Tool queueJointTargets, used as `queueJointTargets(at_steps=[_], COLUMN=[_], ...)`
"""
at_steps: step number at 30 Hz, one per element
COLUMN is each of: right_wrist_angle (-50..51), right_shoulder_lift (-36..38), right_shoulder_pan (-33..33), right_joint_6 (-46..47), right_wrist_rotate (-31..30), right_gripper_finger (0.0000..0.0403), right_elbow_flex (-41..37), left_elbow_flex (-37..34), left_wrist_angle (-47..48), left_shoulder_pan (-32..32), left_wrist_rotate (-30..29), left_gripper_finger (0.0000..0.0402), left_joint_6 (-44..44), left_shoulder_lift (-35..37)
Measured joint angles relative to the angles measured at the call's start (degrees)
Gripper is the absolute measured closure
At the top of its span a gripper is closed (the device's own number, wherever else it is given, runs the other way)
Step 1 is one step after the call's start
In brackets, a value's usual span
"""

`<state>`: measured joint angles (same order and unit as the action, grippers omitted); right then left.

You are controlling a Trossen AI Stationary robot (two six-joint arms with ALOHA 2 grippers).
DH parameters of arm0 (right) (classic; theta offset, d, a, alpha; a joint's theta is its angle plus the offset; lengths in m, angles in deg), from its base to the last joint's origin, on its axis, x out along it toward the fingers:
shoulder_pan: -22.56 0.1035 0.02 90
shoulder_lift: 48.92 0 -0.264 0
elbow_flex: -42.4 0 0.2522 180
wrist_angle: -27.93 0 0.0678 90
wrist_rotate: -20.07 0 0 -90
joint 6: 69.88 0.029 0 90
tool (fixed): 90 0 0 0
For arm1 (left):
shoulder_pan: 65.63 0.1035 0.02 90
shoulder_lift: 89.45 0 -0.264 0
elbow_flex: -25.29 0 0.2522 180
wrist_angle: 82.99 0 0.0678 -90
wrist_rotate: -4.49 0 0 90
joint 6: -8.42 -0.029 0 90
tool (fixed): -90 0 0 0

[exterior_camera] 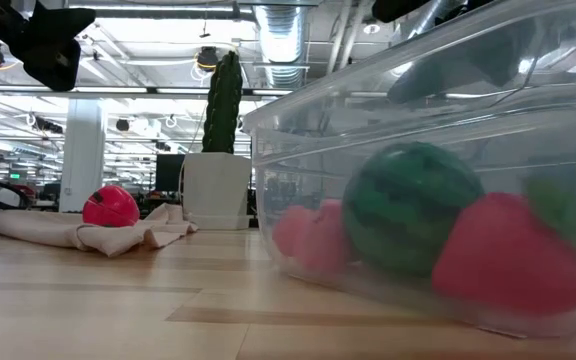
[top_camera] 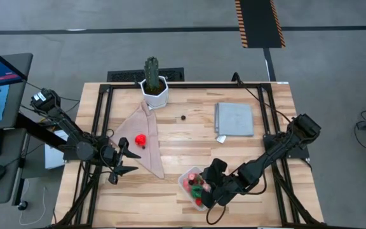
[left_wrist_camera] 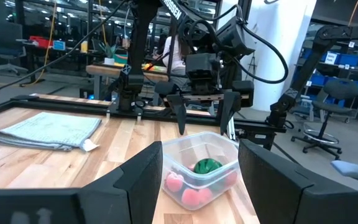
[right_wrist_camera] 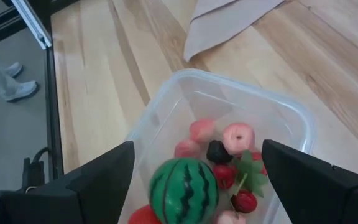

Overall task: Pick and placing Produce into tupperware
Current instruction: Put the apple into the transparent bin

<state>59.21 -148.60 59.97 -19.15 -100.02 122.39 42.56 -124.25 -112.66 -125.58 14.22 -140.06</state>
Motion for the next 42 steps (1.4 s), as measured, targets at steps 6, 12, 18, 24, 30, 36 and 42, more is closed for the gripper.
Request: queueJointTargets(at_steps=[6,12,18,24,30,36,42], right_wrist_angle=[0.6,0.5,5.2,24.5,46.2,67.8,71.6], right_shoulder_lift=[0.0,1.6,8.8,18.1,25.6,30.0,32.9], right_shoulder_pan=[-0.1,-1.7,-1.5,1.6,7.2,13.6,17.6], right_joint_6=[0.1,-3.5,-6.2,2.6,21.0,42.7,49.4], right_wrist_rotate=[0.3,0.2,-6.9,-20.8,-26.2,-28.9,-28.7], right_gripper_finger=[0.0030,0.0030,0.0030,0.0030,0.0030,0.0030,0.0030], right_elbow_flex=[0.0,-0.1,0.0,0.0,0.0,0.0,-1.2], left_elbow_flex=[0.0,0.0,0.0,0.0,0.0,0.0,0.0], left_wrist_angle=[0.3,2.8,2.6,3.0,3.4,3.4,4.0], left_shoulder_pan=[0.0,0.0,0.0,0.0,0.0,0.0,0.0], left_wrist_rotate=[0.1,-3.2,-11.0,-13.2,-14.3,-17.6,-23.6], left_gripper_finger=[0.0201,0.0201,0.0201,0.0201,0.0201,0.0201,0.0188], left_joint_6=[0.9,4.8,5.9,5.9,6.0,7.0,7.7], left_shoulder_lift=[0.0,0.0,0.0,0.0,0.0,0.0,0.0])
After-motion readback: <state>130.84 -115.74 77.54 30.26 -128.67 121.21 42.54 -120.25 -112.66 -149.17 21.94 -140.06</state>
